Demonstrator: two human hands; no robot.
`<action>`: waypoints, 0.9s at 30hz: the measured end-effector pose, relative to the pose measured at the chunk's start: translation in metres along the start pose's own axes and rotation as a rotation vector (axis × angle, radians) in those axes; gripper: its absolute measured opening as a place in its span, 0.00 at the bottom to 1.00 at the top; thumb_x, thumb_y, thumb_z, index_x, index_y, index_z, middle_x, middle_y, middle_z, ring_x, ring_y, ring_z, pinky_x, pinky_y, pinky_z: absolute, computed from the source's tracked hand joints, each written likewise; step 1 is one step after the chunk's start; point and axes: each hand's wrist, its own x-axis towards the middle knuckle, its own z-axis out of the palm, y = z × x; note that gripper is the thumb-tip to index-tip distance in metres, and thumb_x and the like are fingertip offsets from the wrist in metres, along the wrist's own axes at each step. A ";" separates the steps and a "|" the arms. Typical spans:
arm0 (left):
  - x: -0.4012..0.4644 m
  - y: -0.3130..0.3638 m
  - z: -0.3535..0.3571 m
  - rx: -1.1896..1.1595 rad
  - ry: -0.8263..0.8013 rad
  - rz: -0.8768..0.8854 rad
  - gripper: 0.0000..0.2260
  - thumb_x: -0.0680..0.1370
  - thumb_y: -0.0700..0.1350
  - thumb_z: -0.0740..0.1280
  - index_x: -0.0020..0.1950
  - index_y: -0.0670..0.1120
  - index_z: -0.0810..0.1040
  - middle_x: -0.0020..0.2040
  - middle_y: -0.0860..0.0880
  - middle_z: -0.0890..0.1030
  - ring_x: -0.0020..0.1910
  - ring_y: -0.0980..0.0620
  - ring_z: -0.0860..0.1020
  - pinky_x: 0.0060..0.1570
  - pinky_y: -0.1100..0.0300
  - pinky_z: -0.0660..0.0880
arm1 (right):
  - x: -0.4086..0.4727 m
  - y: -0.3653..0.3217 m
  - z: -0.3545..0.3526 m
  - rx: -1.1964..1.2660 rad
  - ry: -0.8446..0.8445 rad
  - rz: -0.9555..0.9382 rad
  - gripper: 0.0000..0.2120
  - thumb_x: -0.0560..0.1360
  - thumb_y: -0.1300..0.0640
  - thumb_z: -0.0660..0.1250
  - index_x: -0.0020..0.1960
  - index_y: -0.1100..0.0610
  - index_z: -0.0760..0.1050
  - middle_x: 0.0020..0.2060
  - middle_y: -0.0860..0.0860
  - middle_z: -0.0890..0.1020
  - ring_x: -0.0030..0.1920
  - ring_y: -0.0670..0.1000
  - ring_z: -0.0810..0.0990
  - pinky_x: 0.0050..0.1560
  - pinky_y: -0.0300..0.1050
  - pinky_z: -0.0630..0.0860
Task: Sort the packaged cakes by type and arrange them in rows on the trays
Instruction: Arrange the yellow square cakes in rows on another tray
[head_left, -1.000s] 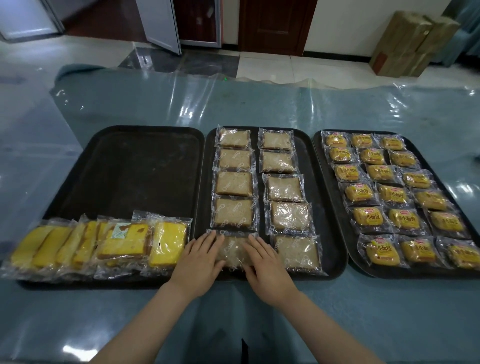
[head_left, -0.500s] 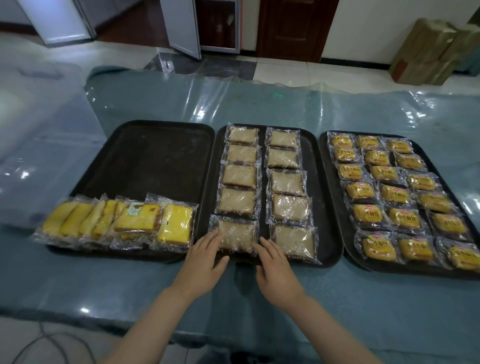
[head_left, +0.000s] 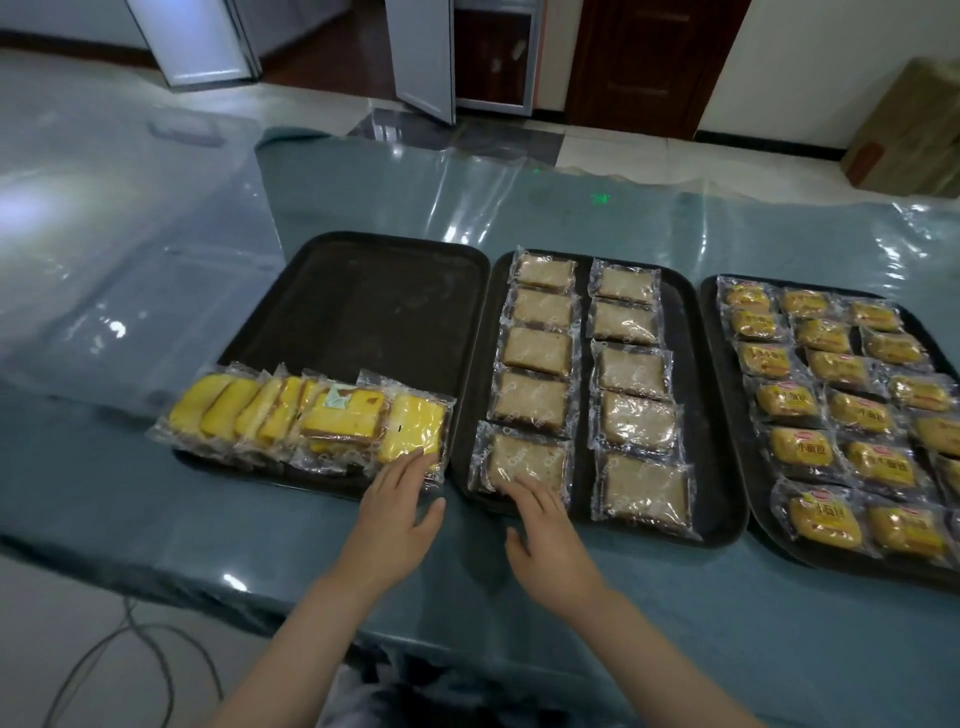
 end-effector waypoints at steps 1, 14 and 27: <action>0.002 -0.005 -0.006 0.003 0.014 -0.002 0.24 0.81 0.48 0.64 0.77 0.49 0.63 0.76 0.52 0.63 0.76 0.53 0.58 0.76 0.53 0.56 | 0.006 -0.005 0.004 0.003 -0.005 0.003 0.27 0.80 0.62 0.59 0.78 0.53 0.61 0.76 0.50 0.60 0.78 0.49 0.53 0.78 0.45 0.52; 0.049 -0.099 -0.113 0.098 0.075 0.078 0.22 0.78 0.44 0.68 0.72 0.46 0.70 0.71 0.50 0.70 0.71 0.51 0.66 0.71 0.55 0.62 | 0.089 -0.105 0.056 0.159 0.103 0.206 0.25 0.80 0.61 0.61 0.75 0.52 0.63 0.72 0.48 0.67 0.73 0.47 0.62 0.68 0.36 0.60; 0.081 -0.169 -0.157 0.254 -0.228 0.210 0.29 0.78 0.52 0.67 0.78 0.54 0.61 0.74 0.53 0.66 0.73 0.51 0.63 0.73 0.53 0.61 | 0.122 -0.144 0.096 0.298 0.274 0.458 0.28 0.79 0.67 0.60 0.76 0.50 0.63 0.71 0.49 0.69 0.64 0.44 0.69 0.63 0.41 0.71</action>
